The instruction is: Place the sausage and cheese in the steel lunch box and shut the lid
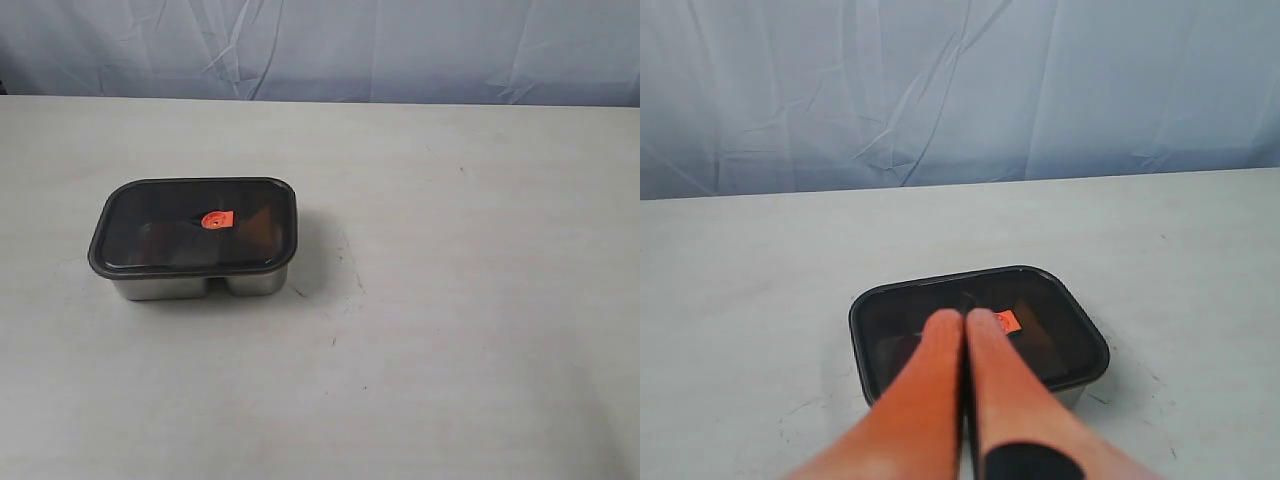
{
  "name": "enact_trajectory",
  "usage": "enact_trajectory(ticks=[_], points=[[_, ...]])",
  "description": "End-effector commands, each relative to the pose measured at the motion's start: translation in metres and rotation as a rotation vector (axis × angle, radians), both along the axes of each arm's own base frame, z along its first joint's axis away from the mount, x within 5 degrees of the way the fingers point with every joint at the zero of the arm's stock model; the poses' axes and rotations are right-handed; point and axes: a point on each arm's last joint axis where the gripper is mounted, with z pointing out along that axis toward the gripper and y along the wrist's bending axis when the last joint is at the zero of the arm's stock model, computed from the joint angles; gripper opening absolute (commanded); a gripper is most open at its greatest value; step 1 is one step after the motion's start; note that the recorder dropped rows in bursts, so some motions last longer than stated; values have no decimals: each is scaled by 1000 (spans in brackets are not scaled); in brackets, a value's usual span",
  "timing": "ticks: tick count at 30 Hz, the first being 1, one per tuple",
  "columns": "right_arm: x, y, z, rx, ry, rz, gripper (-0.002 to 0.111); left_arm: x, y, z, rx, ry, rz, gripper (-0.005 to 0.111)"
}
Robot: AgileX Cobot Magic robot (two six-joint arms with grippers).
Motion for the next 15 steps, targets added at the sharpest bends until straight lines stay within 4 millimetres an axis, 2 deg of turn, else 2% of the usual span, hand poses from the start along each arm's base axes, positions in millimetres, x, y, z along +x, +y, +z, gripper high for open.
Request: enact_trajectory(ticks=[1, 15], points=[[0, -9, -7, -8, 16, -102, 0, 0, 0, -1, 5, -5, 2, 0], [1, -12, -5, -37, -2, -126, 0, 0, 0, -1, 5, -5, 2, 0]])
